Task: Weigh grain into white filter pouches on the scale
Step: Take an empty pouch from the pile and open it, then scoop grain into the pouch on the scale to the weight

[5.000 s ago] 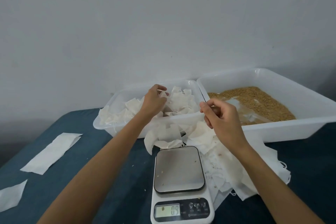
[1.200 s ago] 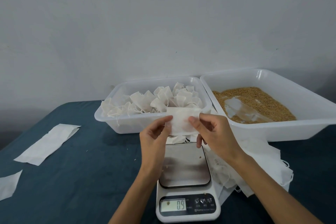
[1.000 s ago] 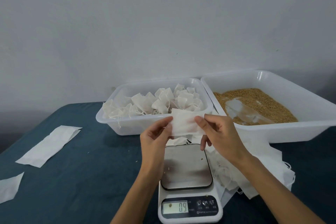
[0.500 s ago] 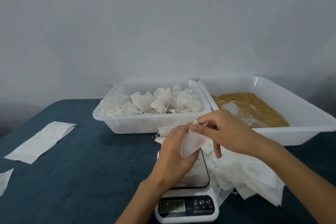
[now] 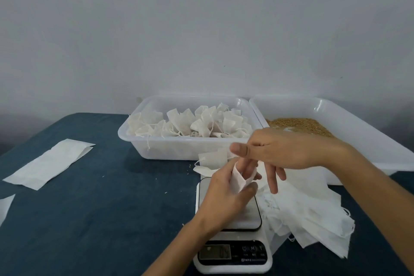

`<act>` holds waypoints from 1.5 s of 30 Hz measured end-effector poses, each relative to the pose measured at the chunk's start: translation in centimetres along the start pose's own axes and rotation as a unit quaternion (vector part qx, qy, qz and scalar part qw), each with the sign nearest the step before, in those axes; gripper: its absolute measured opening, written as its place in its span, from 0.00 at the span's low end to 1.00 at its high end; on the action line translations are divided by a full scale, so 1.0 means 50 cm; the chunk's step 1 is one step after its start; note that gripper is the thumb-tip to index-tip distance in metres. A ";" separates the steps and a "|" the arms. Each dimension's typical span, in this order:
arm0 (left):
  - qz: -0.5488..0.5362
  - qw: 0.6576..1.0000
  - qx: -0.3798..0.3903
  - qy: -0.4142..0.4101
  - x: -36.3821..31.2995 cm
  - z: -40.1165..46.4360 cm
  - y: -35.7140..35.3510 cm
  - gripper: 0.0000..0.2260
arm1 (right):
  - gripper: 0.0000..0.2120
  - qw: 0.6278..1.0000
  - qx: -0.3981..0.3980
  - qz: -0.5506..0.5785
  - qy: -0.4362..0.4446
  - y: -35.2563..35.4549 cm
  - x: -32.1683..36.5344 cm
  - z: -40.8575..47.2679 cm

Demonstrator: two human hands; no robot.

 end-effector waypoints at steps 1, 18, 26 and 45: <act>-0.012 1.000 -0.008 0.005 0.002 0.002 0.005 0.11 | 0.36 1.000 -0.009 0.012 0.015 0.015 -0.003 -0.002; -0.071 0.993 -0.082 0.041 0.041 0.018 0.036 0.11 | 0.21 0.905 -0.184 -0.186 -0.335 0.184 -0.538 -0.023; -0.086 0.992 -0.085 0.046 0.040 0.017 0.038 0.10 | 0.15 0.824 -0.268 -0.263 -0.424 0.253 -0.575 -0.094; -0.086 0.991 -0.081 0.059 0.039 0.013 0.036 0.13 | 0.13 0.904 -0.142 -0.276 -0.296 0.164 -0.467 0.057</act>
Point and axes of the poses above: each hand's wrist, its own z-axis towards the middle knuckle, its own y-axis out of the back of the hand, x = y × z, the point moved 8 cm from there along z, towards the middle knuckle, and after that the axes turned 2 degrees about z, right-handed, at the moved point
